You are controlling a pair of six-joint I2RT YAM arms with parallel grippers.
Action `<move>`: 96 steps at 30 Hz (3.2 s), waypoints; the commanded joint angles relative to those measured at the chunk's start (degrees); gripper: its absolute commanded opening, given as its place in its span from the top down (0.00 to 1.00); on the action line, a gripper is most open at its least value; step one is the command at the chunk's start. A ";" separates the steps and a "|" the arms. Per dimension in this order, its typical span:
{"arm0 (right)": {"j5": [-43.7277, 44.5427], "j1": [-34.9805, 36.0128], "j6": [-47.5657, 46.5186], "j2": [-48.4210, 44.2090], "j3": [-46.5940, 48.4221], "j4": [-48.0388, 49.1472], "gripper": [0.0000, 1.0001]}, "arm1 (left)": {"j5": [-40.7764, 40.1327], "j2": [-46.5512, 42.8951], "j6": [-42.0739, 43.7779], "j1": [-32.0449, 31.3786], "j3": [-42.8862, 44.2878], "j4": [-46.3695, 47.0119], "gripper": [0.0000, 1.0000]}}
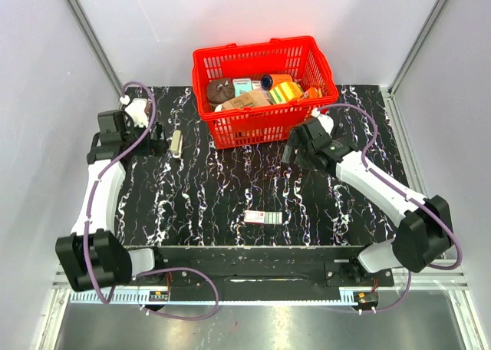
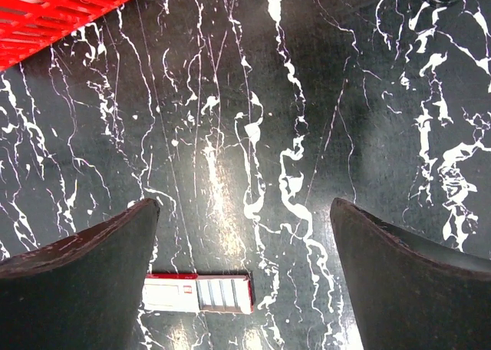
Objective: Unload the staples from the stapler
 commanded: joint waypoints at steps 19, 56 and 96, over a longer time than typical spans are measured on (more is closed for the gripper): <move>3.22 3.43 -6.27 -10.83 -10.47 11.99 0.02 | -12.16 37.87 -12.07 -2.69 25.95 6.79 0.04; 14.12 14.33 -7.50 -10.74 -10.64 14.19 0.19 | -14.80 43.88 -11.72 -8.49 21.49 4.95 0.74; 17.64 29.45 -1.44 3.85 -5.20 15.15 0.20 | -11.63 13.10 -24.99 -19.21 -11.66 6.44 0.47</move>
